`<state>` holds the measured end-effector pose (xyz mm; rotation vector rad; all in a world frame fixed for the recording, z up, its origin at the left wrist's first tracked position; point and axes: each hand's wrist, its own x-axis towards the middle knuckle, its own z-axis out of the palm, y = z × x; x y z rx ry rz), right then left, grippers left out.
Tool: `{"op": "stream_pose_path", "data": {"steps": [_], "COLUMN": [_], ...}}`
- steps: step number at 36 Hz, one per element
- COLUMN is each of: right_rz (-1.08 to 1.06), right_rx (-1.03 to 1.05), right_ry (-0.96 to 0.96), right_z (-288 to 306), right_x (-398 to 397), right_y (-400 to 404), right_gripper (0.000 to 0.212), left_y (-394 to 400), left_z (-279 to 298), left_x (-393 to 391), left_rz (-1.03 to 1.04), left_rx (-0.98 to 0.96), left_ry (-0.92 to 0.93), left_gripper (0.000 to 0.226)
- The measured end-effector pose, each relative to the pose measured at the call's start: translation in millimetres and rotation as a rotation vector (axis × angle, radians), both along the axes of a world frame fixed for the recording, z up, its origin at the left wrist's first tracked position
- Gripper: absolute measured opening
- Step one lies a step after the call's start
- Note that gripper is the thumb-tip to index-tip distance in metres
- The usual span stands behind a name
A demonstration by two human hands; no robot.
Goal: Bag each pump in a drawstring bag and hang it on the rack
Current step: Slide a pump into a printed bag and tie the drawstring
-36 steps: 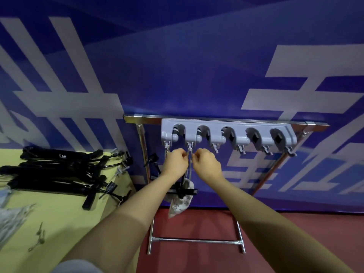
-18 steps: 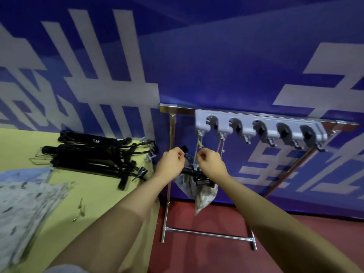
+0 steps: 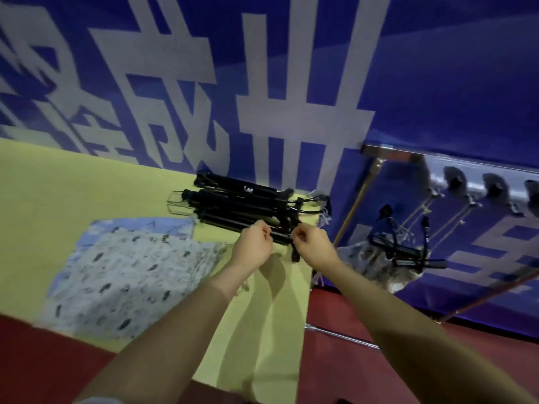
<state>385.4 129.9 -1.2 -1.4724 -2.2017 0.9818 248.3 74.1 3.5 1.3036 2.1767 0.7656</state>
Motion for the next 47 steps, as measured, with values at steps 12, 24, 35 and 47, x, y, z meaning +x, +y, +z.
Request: {"op": "stream_pose_path", "data": {"steps": [12, 24, 35, 47], "right_rz": [0.234, 0.552, 0.409, 0.378], "right_rx": [-0.067, -0.048, 0.067, -0.083], "right_ry": [-0.024, -0.265, -0.208, 0.156], "right_z": [-42, -85, -89, -47], "right_x": [-125, -177, -193, -194], "right_y": [-46, -52, -49, -29], "right_gripper": [0.017, 0.048, 0.027, 0.046], "left_y": [-77, -95, -86, -65], "left_z": [-40, -82, -66, -13], "left_x": [-122, -145, -166, -169], "left_rz": [0.169, 0.163, 0.150, 0.047], "left_rx": [-0.052, -0.359, -0.023, 0.210], "left_ry": [0.035, 0.328, 0.078, -0.040], "left_gripper": [0.017, 0.049, 0.020, 0.016]}}
